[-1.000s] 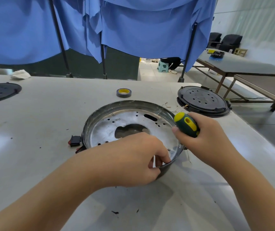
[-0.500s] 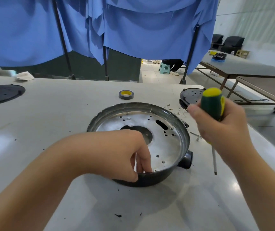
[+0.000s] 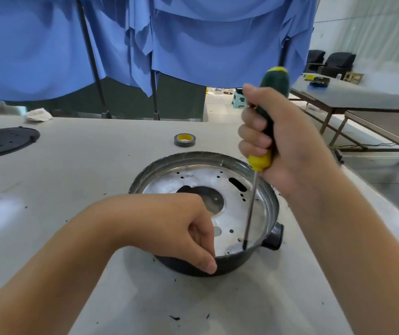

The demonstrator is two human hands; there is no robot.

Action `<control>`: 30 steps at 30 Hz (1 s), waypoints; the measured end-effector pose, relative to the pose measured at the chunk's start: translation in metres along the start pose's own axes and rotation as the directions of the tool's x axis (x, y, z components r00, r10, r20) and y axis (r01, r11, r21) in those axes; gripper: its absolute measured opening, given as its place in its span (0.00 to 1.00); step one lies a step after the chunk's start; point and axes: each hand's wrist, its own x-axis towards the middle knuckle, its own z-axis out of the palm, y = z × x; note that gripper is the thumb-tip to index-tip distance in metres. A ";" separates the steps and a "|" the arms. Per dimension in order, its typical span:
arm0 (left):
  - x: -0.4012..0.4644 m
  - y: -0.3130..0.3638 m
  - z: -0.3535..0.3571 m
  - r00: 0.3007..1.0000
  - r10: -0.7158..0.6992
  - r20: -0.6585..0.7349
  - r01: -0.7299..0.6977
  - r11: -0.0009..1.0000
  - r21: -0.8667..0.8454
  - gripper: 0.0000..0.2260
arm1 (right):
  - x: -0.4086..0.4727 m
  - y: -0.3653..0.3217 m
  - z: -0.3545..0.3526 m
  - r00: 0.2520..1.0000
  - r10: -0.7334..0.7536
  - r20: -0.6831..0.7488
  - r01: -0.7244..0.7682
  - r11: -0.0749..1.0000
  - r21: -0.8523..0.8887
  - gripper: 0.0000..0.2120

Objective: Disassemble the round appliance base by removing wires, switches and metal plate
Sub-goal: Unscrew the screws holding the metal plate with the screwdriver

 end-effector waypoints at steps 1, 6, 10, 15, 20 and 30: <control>0.000 0.000 0.000 1.000 -0.004 -0.004 0.004 1.000 0.000 0.09 | 0.002 0.006 0.001 1.000 0.011 -0.017 -0.011 1.000 0.024 0.14; 0.002 0.000 0.000 1.000 -0.024 -0.004 0.023 1.000 -0.012 0.09 | 0.003 0.024 -0.006 0.997 0.030 -0.074 -0.026 0.998 0.062 0.13; 0.001 0.000 0.001 0.999 -0.034 0.000 0.034 0.999 -0.006 0.09 | 0.002 0.024 -0.011 0.998 0.000 -0.063 0.005 0.997 0.080 0.13; 0.001 0.002 0.001 0.999 -0.045 0.001 0.045 0.999 0.002 0.09 | 0.001 0.028 -0.010 0.998 0.013 -0.053 -0.009 0.997 0.078 0.13; 0.001 0.004 0.000 0.999 -0.044 0.017 0.044 0.999 -0.009 0.09 | -0.001 0.032 -0.011 1.000 0.005 -0.021 -0.004 0.998 0.068 0.13; 0.001 0.003 0.000 0.999 -0.049 0.020 0.049 0.999 -0.012 0.09 | -0.007 0.031 -0.008 0.994 -0.068 0.082 0.063 0.996 0.065 0.14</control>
